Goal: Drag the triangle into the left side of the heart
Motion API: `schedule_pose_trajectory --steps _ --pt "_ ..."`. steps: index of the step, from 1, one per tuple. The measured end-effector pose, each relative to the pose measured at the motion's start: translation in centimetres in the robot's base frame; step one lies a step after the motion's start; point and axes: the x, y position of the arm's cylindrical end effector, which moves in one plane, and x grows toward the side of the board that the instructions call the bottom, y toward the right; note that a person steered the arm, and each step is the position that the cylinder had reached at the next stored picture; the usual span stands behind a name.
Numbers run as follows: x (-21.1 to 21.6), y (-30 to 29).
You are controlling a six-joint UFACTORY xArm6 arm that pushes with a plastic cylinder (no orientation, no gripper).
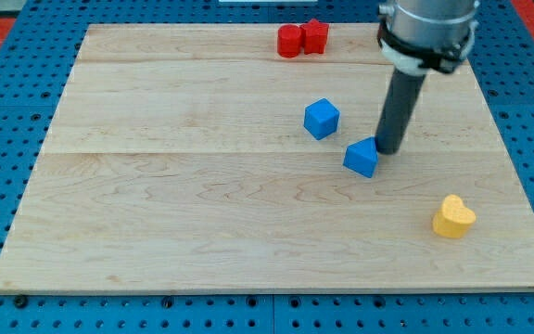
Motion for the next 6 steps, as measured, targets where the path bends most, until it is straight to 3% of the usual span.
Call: schedule_pose_trajectory --steps 1,2,3,4,5,6 --pt "-6.7 -0.9" --pt "-3.4 -4.7" --pt "2.8 -2.3" --pt "1.7 -3.3" --pt "7.2 -4.0" --pt "9.6 -0.3"
